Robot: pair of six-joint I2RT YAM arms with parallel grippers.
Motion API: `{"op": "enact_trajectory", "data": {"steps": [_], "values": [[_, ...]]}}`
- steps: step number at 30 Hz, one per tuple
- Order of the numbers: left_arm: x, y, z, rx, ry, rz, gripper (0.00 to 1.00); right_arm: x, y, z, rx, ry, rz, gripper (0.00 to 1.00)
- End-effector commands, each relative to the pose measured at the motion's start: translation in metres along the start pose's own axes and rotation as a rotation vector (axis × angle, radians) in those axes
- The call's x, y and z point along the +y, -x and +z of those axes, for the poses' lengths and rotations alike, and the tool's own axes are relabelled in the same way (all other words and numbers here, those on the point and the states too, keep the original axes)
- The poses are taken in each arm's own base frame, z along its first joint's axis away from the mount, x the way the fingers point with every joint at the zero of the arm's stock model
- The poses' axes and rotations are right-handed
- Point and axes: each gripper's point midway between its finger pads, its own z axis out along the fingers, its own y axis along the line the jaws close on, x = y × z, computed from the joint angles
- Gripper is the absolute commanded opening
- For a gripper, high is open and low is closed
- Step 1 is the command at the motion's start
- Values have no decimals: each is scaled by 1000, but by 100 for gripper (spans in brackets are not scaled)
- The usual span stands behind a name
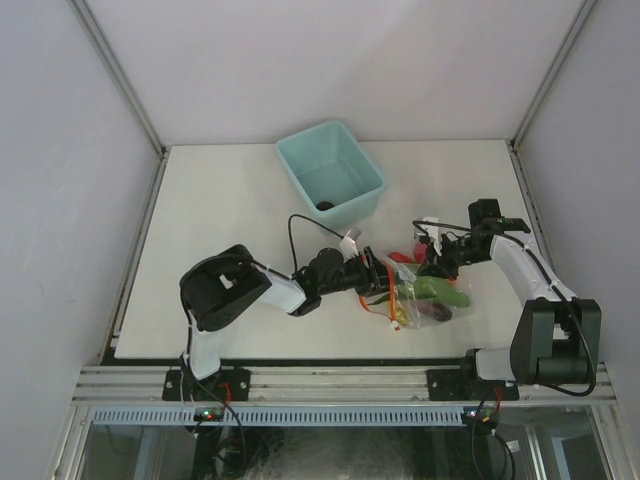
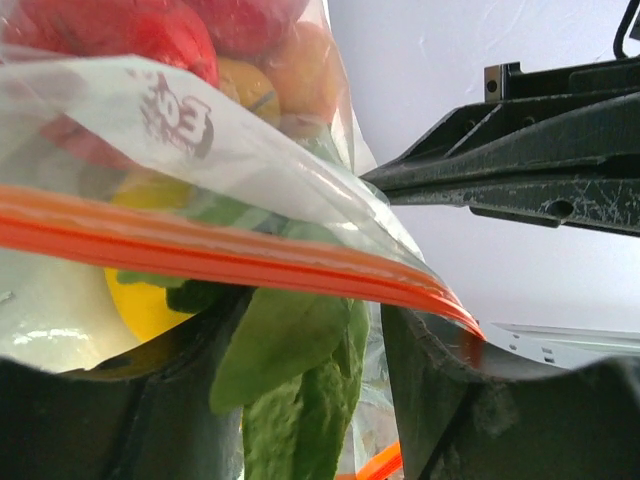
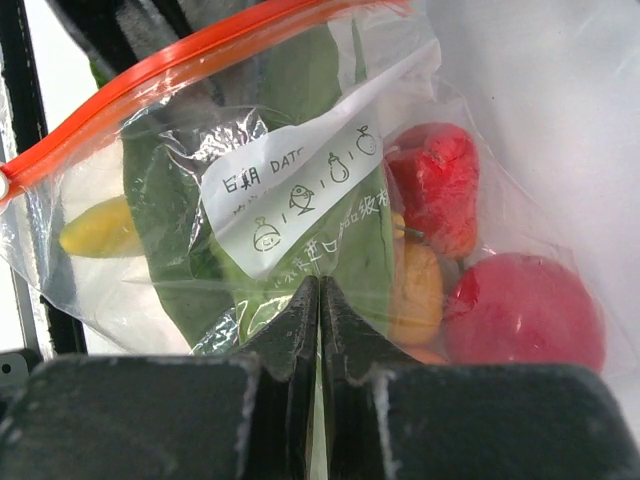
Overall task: Open the zip-top bag and remove the fake food
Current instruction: Pick up the fake vegetable from the zipper food storage bag.
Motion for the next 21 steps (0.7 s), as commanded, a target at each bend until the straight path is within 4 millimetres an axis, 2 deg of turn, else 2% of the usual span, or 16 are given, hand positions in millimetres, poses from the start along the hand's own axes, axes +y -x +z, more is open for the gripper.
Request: {"op": "enact_trajectory", "data": {"steps": [1, 9, 17, 19, 21], "values": [[-26, 1, 4, 16, -91, 17, 57, -13, 14, -3, -50, -51, 15, 0], [-22, 4, 16, 25, -63, 5, 48, -1, 24, 0, -91, -8, 13, 0], [-16, 10, 27, 21, -5, 6, 52, 4, 25, 4, -88, 15, 7, 0], [-15, 11, 29, 20, 0, 6, 44, 4, 25, 4, -88, 15, 8, 0], [-14, 11, 30, 22, 1, 4, 26, 4, 25, 3, -89, 12, 13, 0]]}}
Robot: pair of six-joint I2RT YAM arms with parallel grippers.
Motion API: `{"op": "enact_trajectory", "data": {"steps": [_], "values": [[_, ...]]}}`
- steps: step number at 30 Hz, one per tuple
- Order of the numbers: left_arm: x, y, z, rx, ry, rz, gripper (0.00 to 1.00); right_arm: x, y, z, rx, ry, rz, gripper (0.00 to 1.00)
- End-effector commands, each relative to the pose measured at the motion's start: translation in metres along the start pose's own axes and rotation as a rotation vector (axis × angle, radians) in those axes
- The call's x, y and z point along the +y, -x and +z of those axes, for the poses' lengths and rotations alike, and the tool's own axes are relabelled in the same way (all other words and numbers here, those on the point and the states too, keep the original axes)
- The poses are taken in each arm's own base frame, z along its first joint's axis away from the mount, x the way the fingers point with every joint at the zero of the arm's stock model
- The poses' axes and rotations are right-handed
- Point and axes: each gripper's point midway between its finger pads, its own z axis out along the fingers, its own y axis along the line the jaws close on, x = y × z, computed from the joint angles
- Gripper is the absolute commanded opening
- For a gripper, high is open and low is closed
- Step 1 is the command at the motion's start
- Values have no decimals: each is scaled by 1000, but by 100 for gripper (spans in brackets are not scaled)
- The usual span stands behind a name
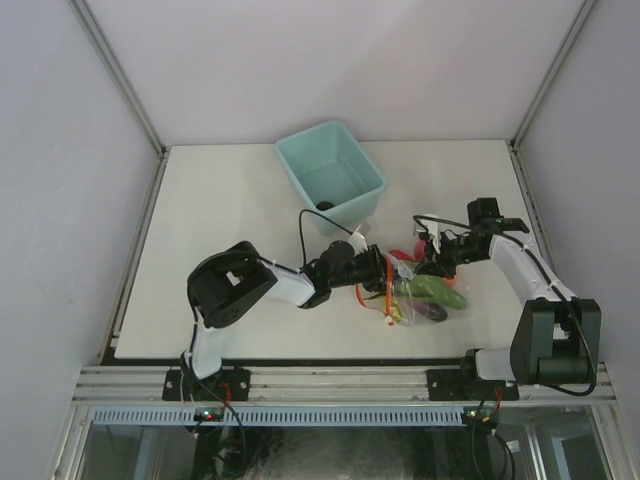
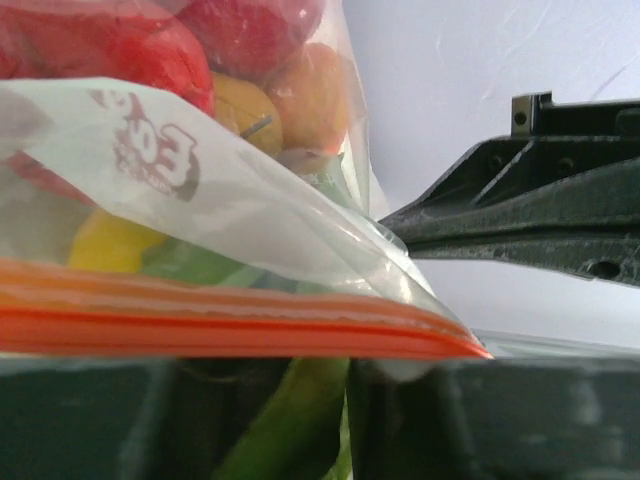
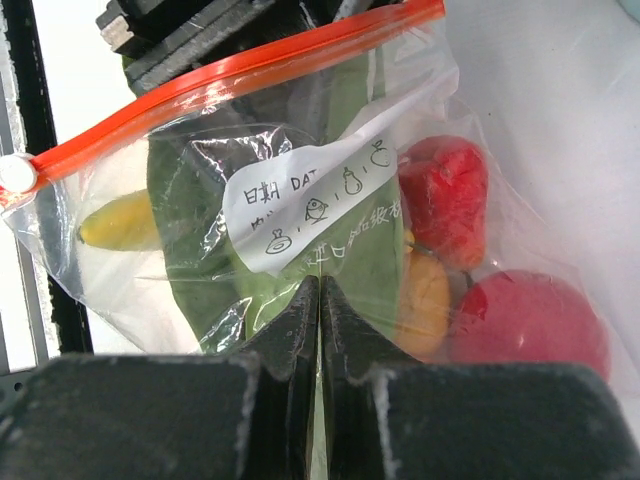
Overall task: Open the zip-top bag and remove the fake food
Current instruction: Pick up the fake vegetable from the zipper food storage bag.
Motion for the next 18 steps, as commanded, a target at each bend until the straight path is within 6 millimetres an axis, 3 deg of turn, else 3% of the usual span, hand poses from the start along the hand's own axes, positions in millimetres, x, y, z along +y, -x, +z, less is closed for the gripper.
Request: {"op": "enact_trajectory", "data": {"steps": [1, 3, 5, 9, 13, 18], "values": [[-15, 9, 10, -8, -35, 20, 18, 3, 16, -2, -58, 3, -9, 0], [-16, 10, 9, -9, -43, 19, 6, 1, 19, -6, -77, -17, 1, 7], [-15, 12, 4, -20, -47, 21, 2, -4, 22, -15, -111, -52, 28, 19], [-16, 18, -9, -43, -64, 63, 0, -22, 25, -34, -159, -153, 132, 34], [-17, 20, -19, -55, -68, 130, 0, -51, 13, -47, -154, -296, 419, 51], [-23, 19, -26, -58, -79, 187, 0, -71, -12, -44, -123, -354, 629, 58]]}}
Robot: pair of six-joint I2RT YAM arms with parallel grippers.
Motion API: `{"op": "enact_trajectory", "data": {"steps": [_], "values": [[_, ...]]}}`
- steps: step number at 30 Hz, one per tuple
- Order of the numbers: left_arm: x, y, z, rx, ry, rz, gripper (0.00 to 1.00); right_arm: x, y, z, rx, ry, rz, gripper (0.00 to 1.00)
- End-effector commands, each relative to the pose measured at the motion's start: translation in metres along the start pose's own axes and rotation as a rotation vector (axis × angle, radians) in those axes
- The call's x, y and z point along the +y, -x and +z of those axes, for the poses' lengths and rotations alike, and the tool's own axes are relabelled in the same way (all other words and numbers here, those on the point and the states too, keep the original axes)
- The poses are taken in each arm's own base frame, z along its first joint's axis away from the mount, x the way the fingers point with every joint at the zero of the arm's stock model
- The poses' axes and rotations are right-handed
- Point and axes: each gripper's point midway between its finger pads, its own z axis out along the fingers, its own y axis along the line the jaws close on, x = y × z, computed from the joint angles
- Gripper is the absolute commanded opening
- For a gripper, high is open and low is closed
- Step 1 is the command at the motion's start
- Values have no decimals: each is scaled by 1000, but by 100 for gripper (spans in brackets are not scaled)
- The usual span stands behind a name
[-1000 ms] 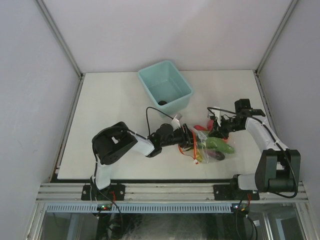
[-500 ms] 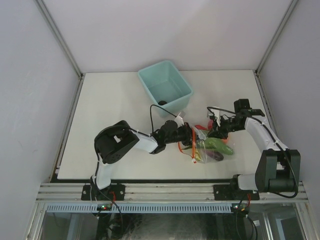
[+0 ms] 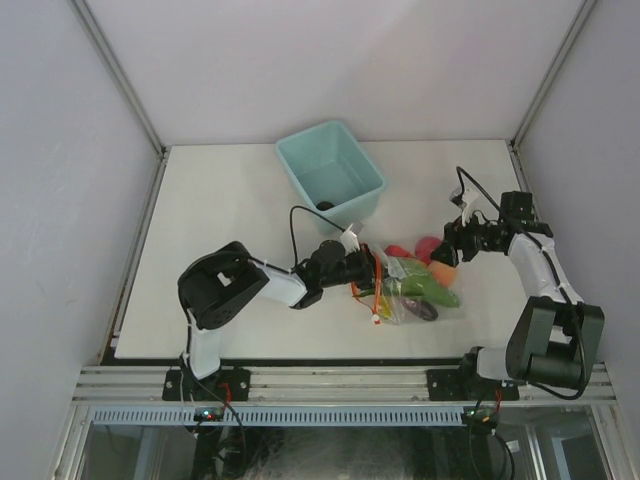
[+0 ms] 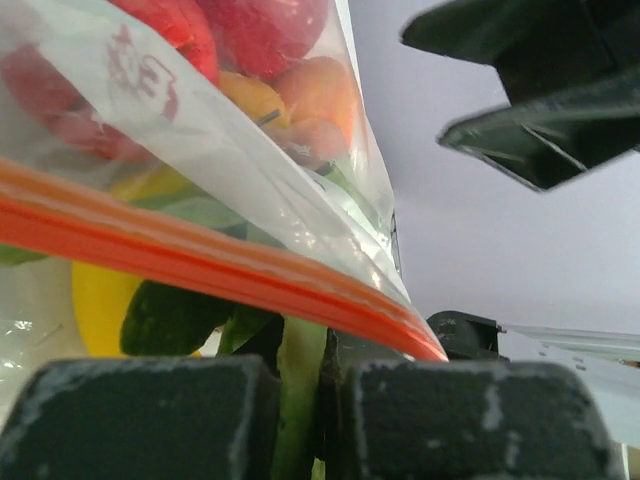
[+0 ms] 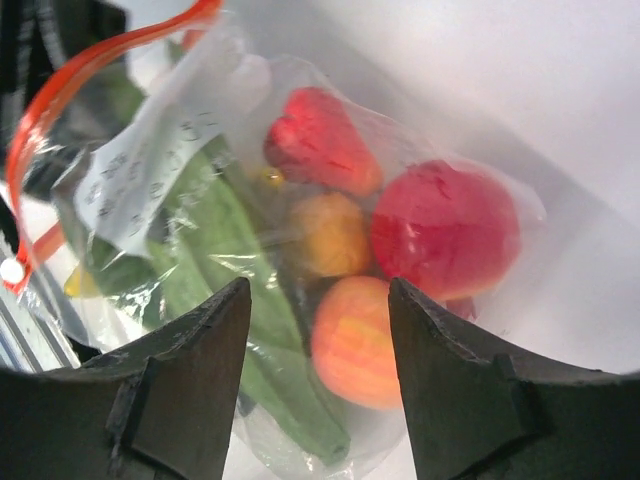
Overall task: Open the zip-top bag and remove the fake food
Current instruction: Pick up the fake vegetable from the zipper food storage bag.
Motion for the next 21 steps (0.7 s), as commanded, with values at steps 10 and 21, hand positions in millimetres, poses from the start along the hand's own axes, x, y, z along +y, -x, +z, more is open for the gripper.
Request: {"op": "enact_trajectory", "data": {"steps": [10, 21], "values": [[-27, 6, -21, -19, -62, 140, 0, -63, -32, 30, 176, -277, 244, 67], [-12, 1, -41, -25, 2, 76, 0, -83, -60, 42, 289, -365, 254, 63]]}}
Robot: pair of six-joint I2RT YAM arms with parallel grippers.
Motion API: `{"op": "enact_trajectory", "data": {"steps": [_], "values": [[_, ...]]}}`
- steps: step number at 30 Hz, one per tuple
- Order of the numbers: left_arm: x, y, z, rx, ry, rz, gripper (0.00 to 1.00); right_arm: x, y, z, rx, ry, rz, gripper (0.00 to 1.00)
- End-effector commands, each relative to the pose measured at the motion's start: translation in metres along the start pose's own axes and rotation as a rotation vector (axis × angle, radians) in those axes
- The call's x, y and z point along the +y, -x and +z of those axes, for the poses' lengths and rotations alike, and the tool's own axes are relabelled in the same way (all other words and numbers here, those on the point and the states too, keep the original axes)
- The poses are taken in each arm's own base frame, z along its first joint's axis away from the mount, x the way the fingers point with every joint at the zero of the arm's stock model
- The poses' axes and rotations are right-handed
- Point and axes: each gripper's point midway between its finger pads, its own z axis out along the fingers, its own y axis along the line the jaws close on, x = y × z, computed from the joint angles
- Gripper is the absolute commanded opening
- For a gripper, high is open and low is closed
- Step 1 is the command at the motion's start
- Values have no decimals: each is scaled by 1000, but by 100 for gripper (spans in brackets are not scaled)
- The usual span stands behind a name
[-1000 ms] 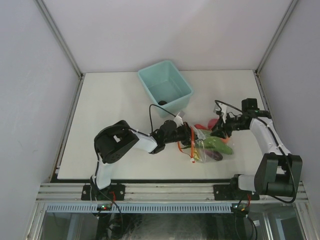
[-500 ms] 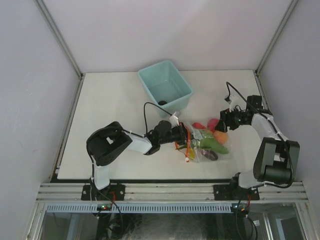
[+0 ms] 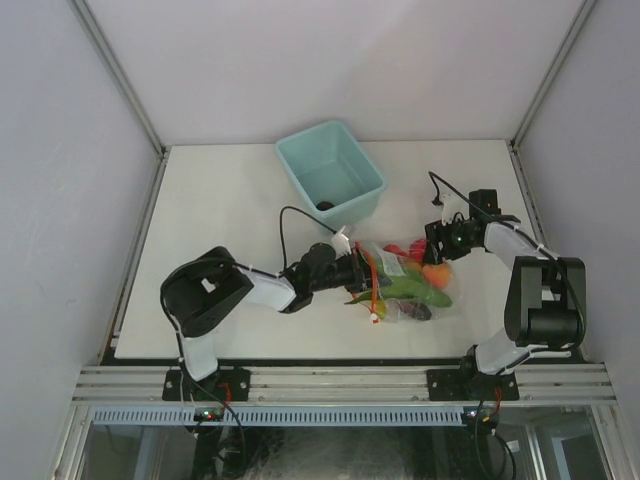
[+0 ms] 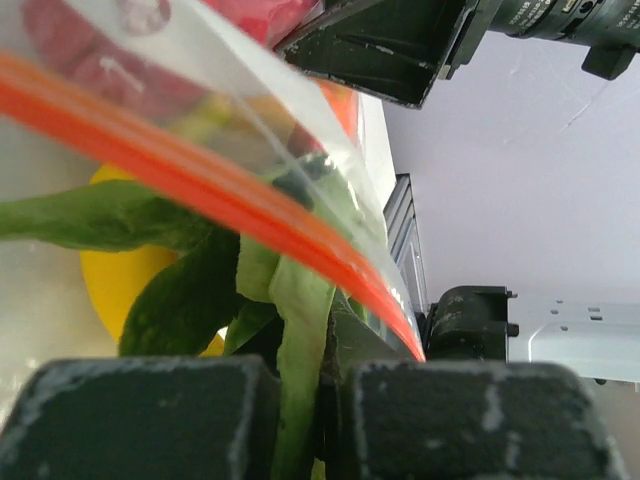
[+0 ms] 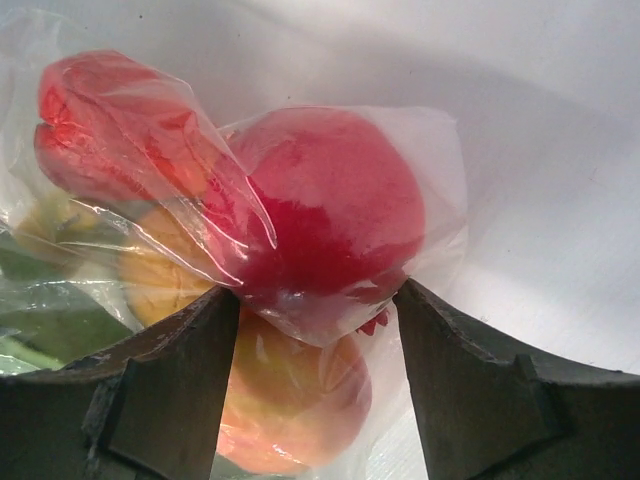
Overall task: Open the zip-top bag and remove the fake food
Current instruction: Pick up the fake vegetable from the zipper food storage bag.
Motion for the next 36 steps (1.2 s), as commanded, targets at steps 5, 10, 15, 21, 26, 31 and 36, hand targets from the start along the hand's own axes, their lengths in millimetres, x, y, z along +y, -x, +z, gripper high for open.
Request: {"op": "enact_trajectory", "data": {"steps": [5, 10, 15, 21, 26, 31, 36], "values": [[1, 7, -37, -68, 26, -51, 0, -31, -3, 3, 25, -135, 2, 60], [10, 7, -51, -96, 65, -88, 0, -33, -5, 3, 32, -143, -5, 58], [11, 15, -64, -157, 96, -83, 0, -34, -7, 3, 35, -146, -6, 57], [5, 34, -82, -255, 123, -15, 0, -34, -7, 3, 37, -147, -10, 57], [-6, 43, -91, -289, 99, 15, 0, -34, -7, 3, 36, -145, -8, 56], [-12, 47, -99, -296, 82, 59, 0, -33, -7, 2, 35, -143, -8, 56], [-20, 56, -115, -323, 77, 106, 0, -33, -8, 2, 35, -141, -7, 56]]}}
